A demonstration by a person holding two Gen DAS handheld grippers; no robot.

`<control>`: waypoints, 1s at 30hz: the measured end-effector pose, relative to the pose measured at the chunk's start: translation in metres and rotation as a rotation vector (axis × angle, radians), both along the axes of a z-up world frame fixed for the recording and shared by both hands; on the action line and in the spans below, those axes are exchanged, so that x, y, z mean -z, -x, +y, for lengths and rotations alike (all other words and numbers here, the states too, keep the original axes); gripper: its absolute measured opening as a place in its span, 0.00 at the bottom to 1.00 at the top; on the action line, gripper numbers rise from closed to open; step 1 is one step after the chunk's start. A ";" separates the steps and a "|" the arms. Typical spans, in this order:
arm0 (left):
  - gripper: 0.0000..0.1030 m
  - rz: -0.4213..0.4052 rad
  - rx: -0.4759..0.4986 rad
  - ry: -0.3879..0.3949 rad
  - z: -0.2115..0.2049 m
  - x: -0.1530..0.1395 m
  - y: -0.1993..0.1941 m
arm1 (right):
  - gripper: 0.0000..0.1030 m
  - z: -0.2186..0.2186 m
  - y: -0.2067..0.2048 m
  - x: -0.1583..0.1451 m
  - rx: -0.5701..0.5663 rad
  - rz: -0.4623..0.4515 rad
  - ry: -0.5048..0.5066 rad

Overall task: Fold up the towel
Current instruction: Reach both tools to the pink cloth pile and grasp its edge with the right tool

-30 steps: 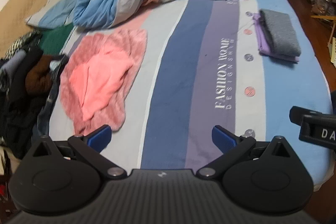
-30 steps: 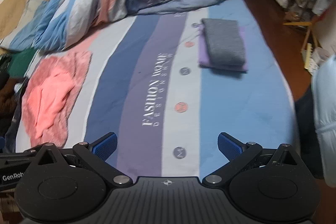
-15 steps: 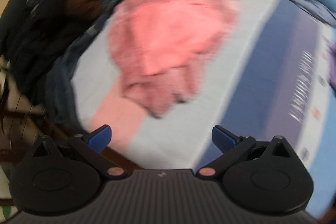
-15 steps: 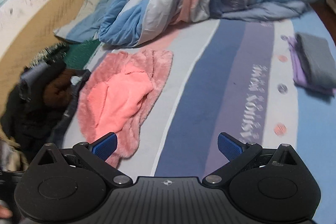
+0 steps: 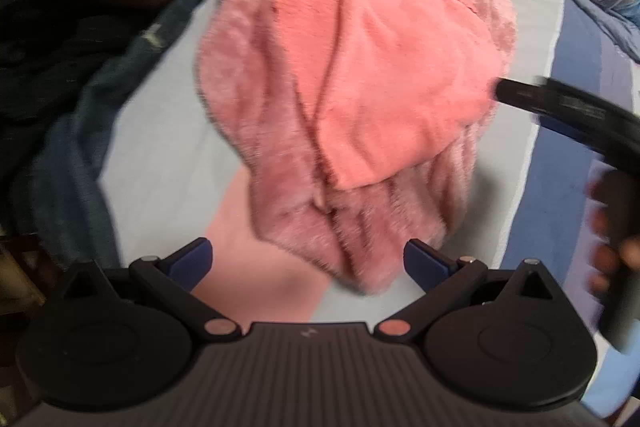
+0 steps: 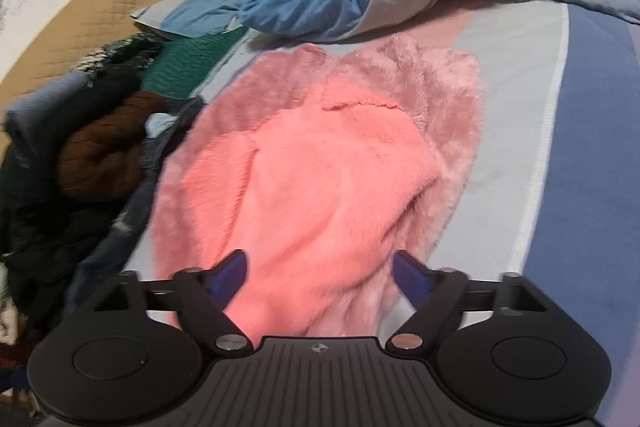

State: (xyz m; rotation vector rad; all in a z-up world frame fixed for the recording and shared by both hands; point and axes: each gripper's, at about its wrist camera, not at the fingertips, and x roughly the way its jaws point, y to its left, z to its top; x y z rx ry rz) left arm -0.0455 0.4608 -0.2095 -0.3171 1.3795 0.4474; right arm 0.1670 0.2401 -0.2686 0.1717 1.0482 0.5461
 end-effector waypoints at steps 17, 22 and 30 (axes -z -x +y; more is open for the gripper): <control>1.00 0.004 0.010 0.148 0.006 0.051 -0.059 | 0.02 -0.025 -0.012 -0.040 0.117 -0.046 -0.116; 1.00 -0.033 0.023 0.300 -0.012 0.047 -0.066 | 0.02 -0.073 0.015 -0.130 0.160 -0.192 -0.257; 1.00 -0.052 0.186 0.262 -0.079 0.024 -0.081 | 0.02 -0.181 0.057 -0.213 0.328 -0.347 -0.196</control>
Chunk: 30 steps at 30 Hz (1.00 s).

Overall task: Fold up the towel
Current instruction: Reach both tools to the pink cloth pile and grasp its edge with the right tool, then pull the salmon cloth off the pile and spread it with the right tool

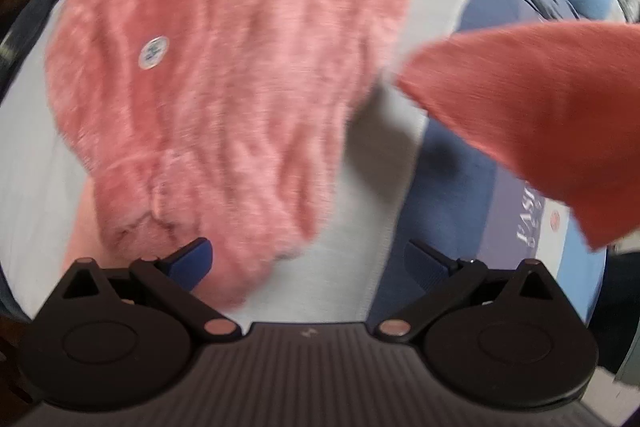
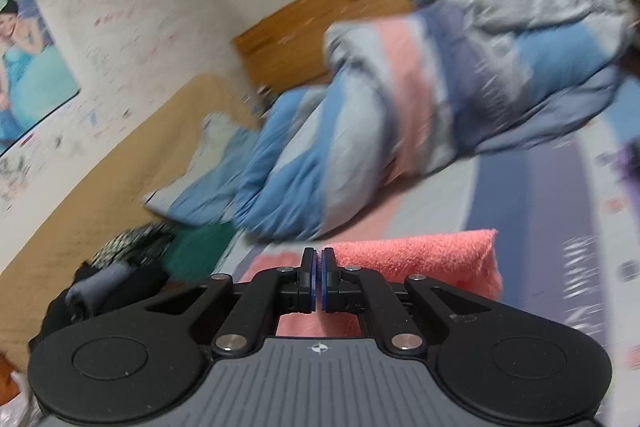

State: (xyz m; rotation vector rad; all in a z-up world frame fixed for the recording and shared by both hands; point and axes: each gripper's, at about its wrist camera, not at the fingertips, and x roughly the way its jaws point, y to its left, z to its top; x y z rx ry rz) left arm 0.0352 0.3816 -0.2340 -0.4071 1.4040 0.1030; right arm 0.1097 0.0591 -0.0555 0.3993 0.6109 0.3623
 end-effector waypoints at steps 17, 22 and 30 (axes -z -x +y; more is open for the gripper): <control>1.00 0.103 0.219 -0.147 -0.196 0.019 0.009 | 0.09 -0.183 0.079 0.218 0.264 0.727 0.331; 1.00 0.120 0.122 -0.065 -0.230 0.029 0.002 | 0.25 -0.205 0.046 0.210 0.216 0.547 0.273; 1.00 0.093 0.154 -0.097 -0.262 0.023 0.004 | 0.29 -0.210 -0.090 0.236 0.009 0.348 0.322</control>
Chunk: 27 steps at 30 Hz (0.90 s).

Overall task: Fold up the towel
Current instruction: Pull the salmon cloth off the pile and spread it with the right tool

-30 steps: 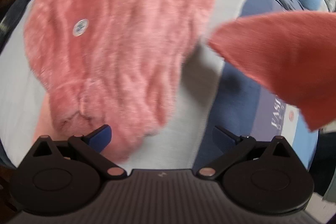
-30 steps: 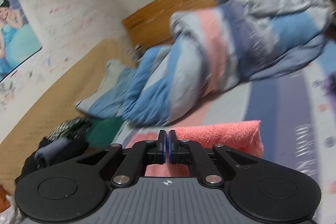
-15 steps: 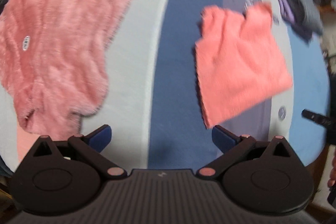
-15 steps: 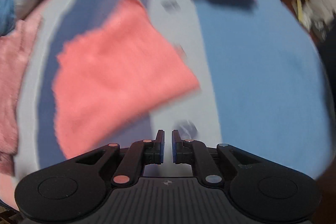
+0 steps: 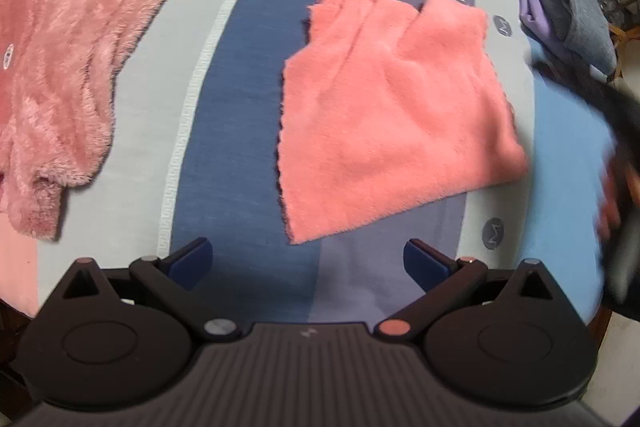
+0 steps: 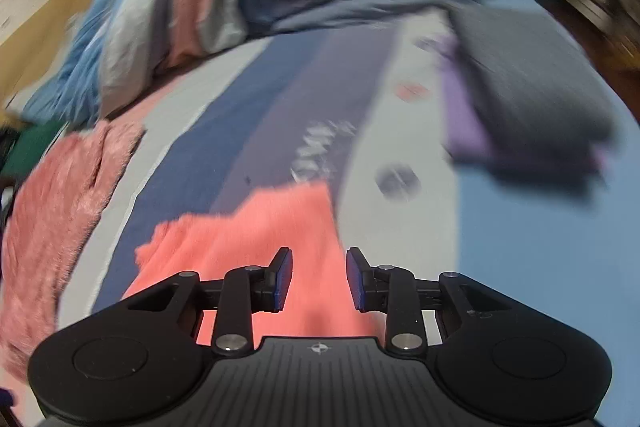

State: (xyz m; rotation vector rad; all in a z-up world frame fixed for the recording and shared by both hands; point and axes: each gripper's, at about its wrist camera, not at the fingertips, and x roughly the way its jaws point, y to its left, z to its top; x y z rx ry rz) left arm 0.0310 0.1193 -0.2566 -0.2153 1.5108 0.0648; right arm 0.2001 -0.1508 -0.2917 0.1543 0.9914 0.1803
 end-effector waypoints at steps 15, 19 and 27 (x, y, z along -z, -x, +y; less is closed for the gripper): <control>1.00 0.022 0.022 -0.001 0.006 0.017 -0.002 | 0.02 0.004 -0.056 0.022 -0.115 0.030 -0.089; 1.00 0.028 0.027 0.001 0.007 0.022 -0.004 | 0.02 0.011 -0.016 0.000 -0.221 0.014 -0.130; 1.00 0.056 0.029 0.024 0.015 0.028 0.008 | 0.03 0.041 0.091 -0.020 -0.471 0.090 -0.147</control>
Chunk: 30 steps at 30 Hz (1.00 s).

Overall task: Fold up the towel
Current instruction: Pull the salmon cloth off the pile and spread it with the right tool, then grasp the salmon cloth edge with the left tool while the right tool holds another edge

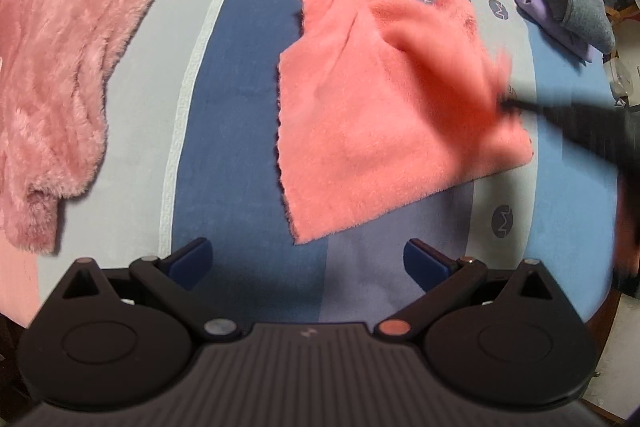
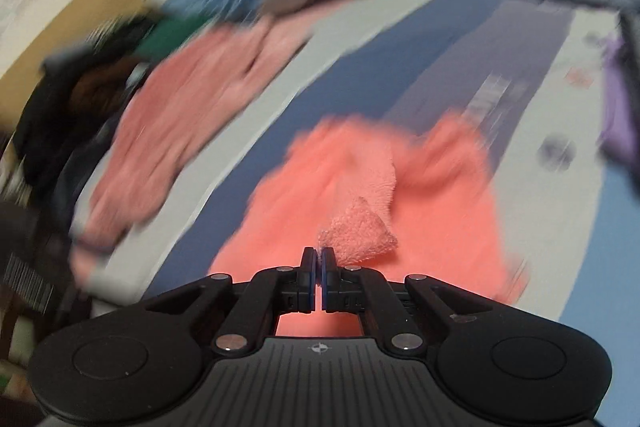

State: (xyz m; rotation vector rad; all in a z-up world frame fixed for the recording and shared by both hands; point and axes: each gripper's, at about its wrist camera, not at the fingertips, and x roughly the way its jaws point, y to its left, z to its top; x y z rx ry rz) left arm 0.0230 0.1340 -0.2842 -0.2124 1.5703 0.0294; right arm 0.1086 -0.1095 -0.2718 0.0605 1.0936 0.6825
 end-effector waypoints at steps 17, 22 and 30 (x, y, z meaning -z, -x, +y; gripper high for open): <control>1.00 0.142 -0.149 0.269 0.021 0.046 -0.030 | 0.03 0.008 0.134 -0.059 0.045 -0.007 -0.005; 1.00 0.137 -0.090 0.150 -0.010 0.051 -0.081 | 0.03 0.010 0.149 -0.056 0.078 -0.008 -0.019; 1.00 0.194 0.201 -0.212 -0.077 0.070 -0.139 | 0.03 0.004 0.161 -0.056 0.131 -0.022 -0.074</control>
